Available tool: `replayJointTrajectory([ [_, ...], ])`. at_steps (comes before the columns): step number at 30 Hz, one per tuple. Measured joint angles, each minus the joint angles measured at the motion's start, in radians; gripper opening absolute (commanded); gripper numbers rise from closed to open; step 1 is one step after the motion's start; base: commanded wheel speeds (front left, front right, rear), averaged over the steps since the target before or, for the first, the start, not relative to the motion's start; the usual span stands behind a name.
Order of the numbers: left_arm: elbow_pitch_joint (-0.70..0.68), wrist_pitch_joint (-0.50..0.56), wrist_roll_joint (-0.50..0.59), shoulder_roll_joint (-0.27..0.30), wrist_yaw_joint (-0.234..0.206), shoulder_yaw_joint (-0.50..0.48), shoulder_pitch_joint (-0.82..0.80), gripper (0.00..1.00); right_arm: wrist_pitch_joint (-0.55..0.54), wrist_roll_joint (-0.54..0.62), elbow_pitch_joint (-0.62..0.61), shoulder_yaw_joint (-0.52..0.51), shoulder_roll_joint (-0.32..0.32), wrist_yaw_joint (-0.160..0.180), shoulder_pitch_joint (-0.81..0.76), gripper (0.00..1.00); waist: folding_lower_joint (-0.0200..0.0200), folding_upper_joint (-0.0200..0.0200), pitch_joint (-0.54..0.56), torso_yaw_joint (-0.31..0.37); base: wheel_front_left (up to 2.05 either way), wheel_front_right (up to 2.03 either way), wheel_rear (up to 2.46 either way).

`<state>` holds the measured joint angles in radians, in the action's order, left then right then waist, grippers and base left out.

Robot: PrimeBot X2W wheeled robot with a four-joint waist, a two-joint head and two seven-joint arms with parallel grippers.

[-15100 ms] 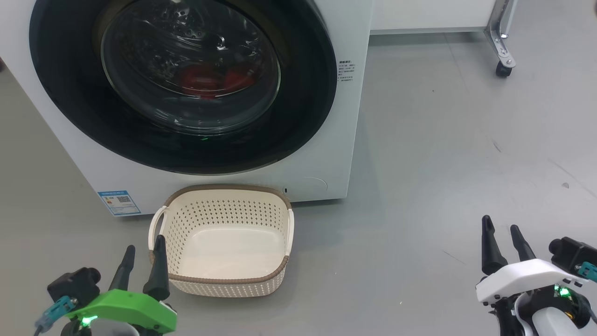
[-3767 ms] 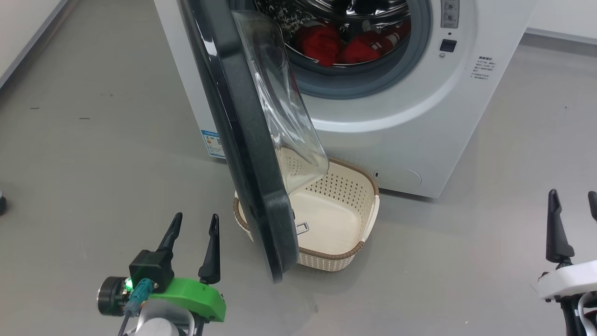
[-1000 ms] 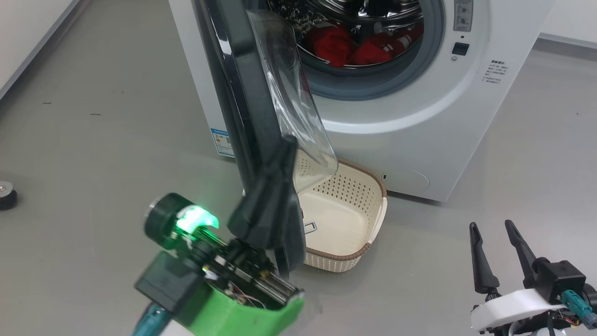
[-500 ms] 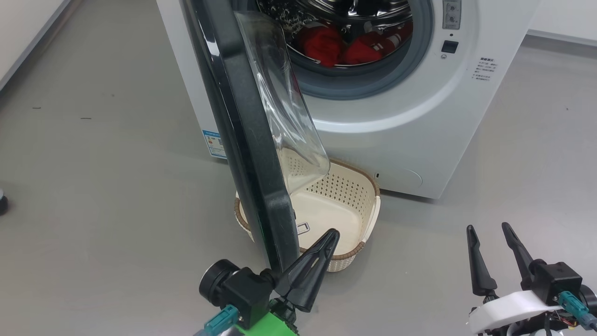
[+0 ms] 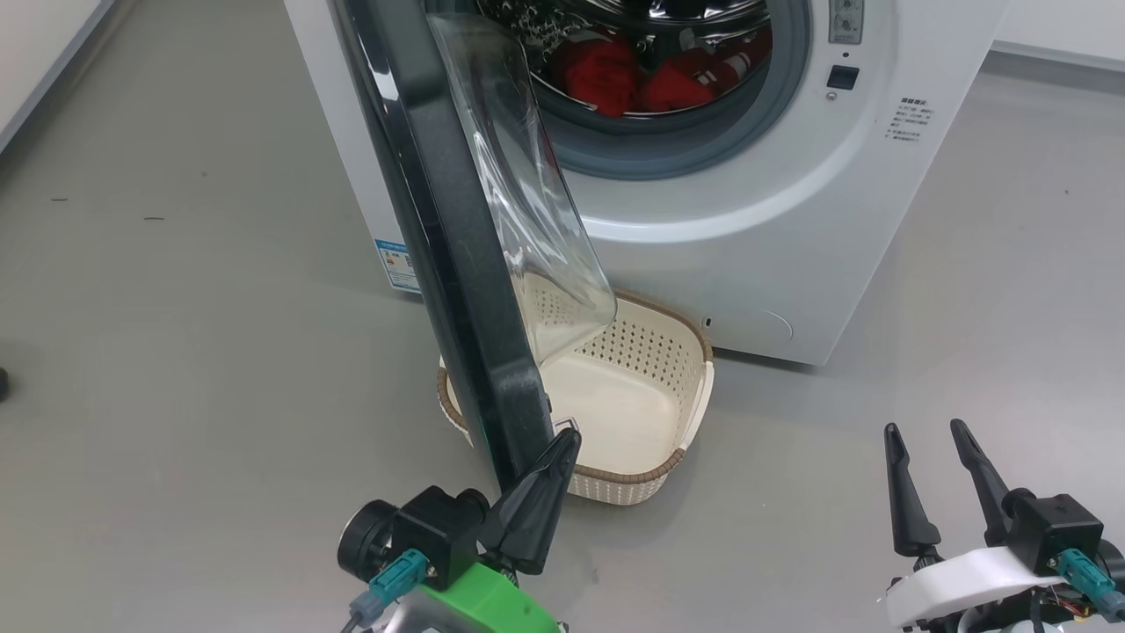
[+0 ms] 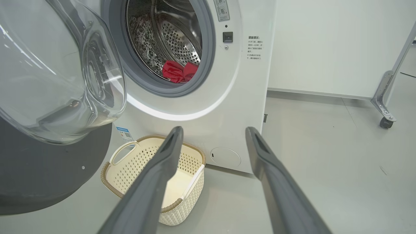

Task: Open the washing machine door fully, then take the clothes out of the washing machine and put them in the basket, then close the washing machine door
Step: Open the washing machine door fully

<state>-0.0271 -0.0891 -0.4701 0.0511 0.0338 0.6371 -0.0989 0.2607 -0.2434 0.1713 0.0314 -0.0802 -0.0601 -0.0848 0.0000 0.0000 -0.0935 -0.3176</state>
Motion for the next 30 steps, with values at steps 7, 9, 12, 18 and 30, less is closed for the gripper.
replayJointTrajectory([
  [7, 0.023, 0.0, -0.002, 0.0, -0.011, -0.01, -0.003, 0.0, 0.0, 0.001, 0.002, -0.011, 0.003, -0.001, 0.003, 1.0, 0.0, 0.0, -0.008, -0.004, 0.0, 0.0, 0.0],
  [9, 0.027, -0.003, -0.002, -0.001, -0.014, -0.016, -0.003, 0.0, 0.0, 0.003, 0.002, -0.013, 0.004, -0.001, 0.006, 1.0, 0.0, 0.0, -0.01, -0.006, 0.0, 0.0, 0.0],
  [12, 0.035, -0.009, -0.002, -0.001, -0.02, -0.021, -0.004, 0.0, 0.0, 0.006, 0.002, -0.016, 0.006, -0.004, 0.011, 1.0, 0.0, 0.0, -0.014, -0.009, 0.0, 0.0, 0.0],
  [18, 0.048, -0.018, -0.002, -0.001, -0.022, -0.02, -0.005, 0.0, 0.0, 0.007, 0.005, -0.03, 0.01, -0.009, 0.015, 1.0, 0.0, 0.0, -0.02, -0.017, 0.0, 0.0, 0.0],
  [30, 0.051, -0.046, -0.002, -0.005, -0.047, -0.015, -0.005, 0.0, 0.0, 0.008, 0.006, -0.059, 0.01, -0.011, 0.016, 1.0, 0.0, 0.0, -0.03, -0.06, 0.0, 0.0, 0.0],
])
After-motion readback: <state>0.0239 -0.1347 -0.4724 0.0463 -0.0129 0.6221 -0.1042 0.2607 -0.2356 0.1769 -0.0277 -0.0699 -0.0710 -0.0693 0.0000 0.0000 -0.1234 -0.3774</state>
